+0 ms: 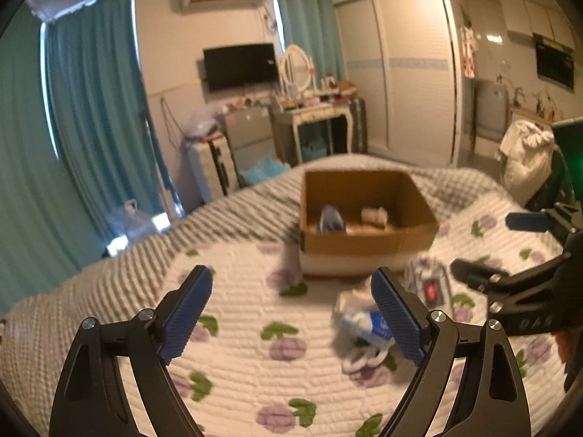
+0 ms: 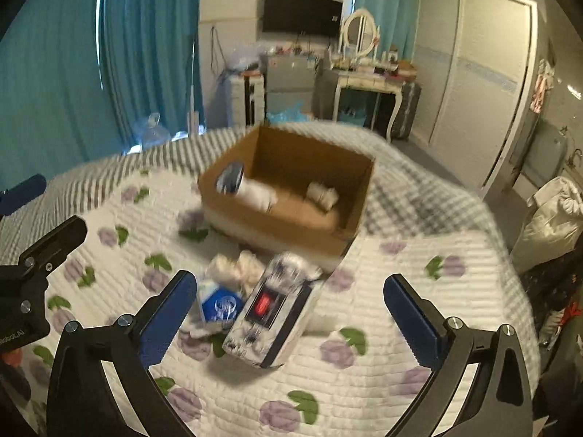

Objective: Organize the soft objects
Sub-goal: 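Lift both open grippers away from the box, then grasp the floral tissue pack with the right gripper while the left grasps the blue tissue pack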

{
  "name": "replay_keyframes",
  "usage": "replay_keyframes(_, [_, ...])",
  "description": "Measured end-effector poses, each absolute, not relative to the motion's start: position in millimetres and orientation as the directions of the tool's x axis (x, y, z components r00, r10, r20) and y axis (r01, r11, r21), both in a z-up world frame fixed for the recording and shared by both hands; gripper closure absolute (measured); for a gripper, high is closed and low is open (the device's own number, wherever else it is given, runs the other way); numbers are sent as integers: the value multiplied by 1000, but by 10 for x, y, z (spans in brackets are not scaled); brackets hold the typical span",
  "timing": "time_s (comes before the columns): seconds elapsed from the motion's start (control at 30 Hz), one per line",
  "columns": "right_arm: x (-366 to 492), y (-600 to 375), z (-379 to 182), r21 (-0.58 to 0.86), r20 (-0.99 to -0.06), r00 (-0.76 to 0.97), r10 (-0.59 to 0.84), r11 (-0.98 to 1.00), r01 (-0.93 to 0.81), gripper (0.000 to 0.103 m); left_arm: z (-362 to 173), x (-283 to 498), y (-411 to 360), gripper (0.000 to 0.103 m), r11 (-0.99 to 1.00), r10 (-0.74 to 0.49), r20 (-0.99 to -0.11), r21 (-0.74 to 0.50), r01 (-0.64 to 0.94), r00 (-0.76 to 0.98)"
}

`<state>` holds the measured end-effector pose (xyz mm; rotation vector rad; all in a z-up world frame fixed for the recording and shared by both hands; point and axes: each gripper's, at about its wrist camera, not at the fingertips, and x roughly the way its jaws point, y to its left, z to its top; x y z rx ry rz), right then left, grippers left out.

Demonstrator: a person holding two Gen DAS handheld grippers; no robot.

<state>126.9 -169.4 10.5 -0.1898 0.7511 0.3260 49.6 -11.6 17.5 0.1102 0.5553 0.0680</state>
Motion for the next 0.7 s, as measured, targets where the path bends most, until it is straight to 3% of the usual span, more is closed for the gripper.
replay_keyframes(0.13, [1380, -1623, -362, 6, -743, 626, 237, 938, -348, 0, -158, 595, -93, 13, 994, 88, -537, 96, -42, 839])
replay_keyframes(0.27, [1476, -1550, -723, -23, -772, 603, 200, 940, -341, 0, -409, 663, -14, 13, 997, 74, -570, 64, -45, 818])
replay_keyframes(0.33, [1534, -1557, -853, -14, -788, 583, 199, 941, -339, 4, -517, 705, 17, 13, 997, 74, -592, 56, -50, 803])
replay_keyframes(0.53, [1575, -1582, -1074, 6, -812, 541, 219, 930, -367, 37, -682, 724, -28, 13, 998, 52, -646, 54, -22, 762])
replay_keyframes(0.6, [1562, -1662, -1024, 25, -801, 550, 236, 932, -362, 56, -709, 719, -71, 13, 998, 48, -657, 57, -13, 752])
replay_keyframes(0.7, [1552, -1799, -906, 67, -784, 560, 267, 934, -352, 58, -719, 699, -200, 13, 998, 36, -669, 59, 5, 743])
